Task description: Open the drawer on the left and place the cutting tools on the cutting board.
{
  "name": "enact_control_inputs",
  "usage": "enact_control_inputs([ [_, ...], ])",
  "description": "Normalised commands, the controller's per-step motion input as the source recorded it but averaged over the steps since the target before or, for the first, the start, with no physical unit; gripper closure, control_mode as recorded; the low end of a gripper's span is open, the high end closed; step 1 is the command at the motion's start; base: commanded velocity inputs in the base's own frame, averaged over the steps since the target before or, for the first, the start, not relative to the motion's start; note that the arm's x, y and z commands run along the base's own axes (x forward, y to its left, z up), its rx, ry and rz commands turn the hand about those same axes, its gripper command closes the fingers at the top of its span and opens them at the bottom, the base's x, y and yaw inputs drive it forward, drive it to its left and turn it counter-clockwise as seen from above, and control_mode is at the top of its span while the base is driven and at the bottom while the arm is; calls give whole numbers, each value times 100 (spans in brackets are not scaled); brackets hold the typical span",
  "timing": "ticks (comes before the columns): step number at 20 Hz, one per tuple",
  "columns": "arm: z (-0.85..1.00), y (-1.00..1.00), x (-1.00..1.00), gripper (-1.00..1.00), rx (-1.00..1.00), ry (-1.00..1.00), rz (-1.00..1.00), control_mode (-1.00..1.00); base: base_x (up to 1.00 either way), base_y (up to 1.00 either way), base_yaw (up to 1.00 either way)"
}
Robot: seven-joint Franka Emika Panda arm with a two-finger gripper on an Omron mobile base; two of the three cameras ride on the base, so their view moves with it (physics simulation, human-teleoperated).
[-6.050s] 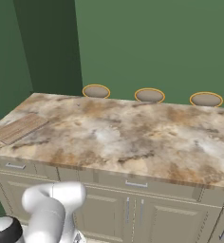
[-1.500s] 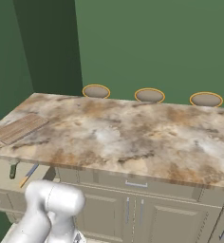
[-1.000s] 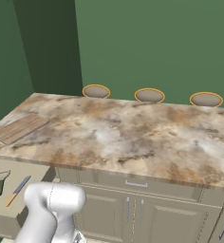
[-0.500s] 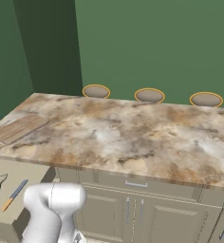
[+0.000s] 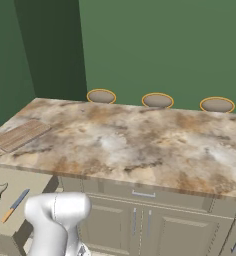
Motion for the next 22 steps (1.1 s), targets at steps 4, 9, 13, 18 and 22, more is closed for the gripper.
enact_control_inputs([
  [4, 78, -21, -10, -100, 3, 2, -11, -100, 0, 0, 0],
  [9, 50, -9, 33, -100, 2, 19, -1, -100, 0, 0, 0],
  [13, 13, -7, 80, -100, 0, 43, 8, -100, 0, 0, 0],
  [18, 20, -10, 99, -100, 0, 41, 4, -100, 0, 0, 0],
  [22, 41, -25, 98, -100, 7, 33, 0, -100, 0, 0, 0],
])
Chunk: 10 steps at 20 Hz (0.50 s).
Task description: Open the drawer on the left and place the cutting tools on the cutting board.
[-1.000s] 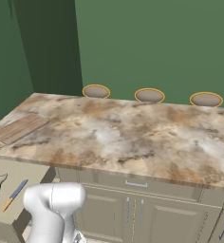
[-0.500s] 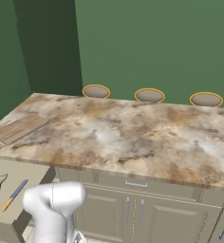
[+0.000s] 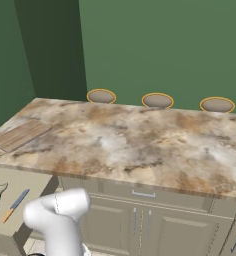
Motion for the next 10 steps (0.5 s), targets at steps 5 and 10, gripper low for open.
enact_control_inputs([
  [5, 46, -15, 77, -100, 6, 32, 0, -100, 0, 0, 0],
  [10, 50, 0, 52, -100, 4, 29, -13, -100, 0, 0, 0],
])
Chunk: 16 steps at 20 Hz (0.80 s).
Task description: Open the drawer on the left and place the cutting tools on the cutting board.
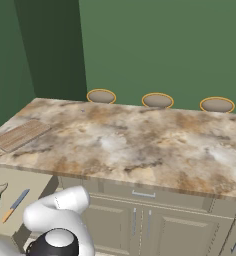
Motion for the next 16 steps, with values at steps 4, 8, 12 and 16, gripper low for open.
enact_control_inputs([
  [4, 60, 0, 36, -100, 14, 36, -23, -100, 0, 0, 0],
  [8, 20, 0, 22, -100, 20, 26, -22, -100, 0, 0, 0],
  [12, -3, 1, -2, -100, 13, 7, -1, -100, 0, 0, 0],
  [16, -18, 13, 9, -100, 4, 0, -5, -100, 0, 0, 0],
])
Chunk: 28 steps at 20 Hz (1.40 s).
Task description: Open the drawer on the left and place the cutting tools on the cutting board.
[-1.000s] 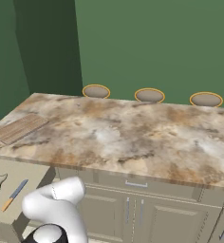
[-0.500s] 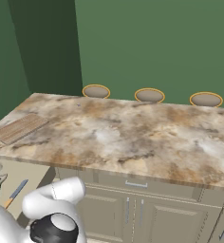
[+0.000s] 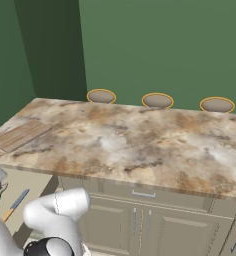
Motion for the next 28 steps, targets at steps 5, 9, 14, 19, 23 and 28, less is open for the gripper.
enact_control_inputs([
  [5, -10, 20, 24, -100, 12, 0, -20, -100, 0, 0, 0],
  [9, 0, 39, 28, -100, 2, 1, -26, -100, 0, 0, 0],
  [14, -9, 47, 33, -100, 2, 10, -29, -100, 0, 0, 0],
  [19, -29, 49, 37, -100, 3, 13, -30, -100, 0, 0, 0],
  [23, -42, 9, 40, -100, 2, 17, -16, -100, 0, 0, 0],
  [28, -31, -3, 3, -100, 0, 16, -3, -100, 0, 0, 0],
])
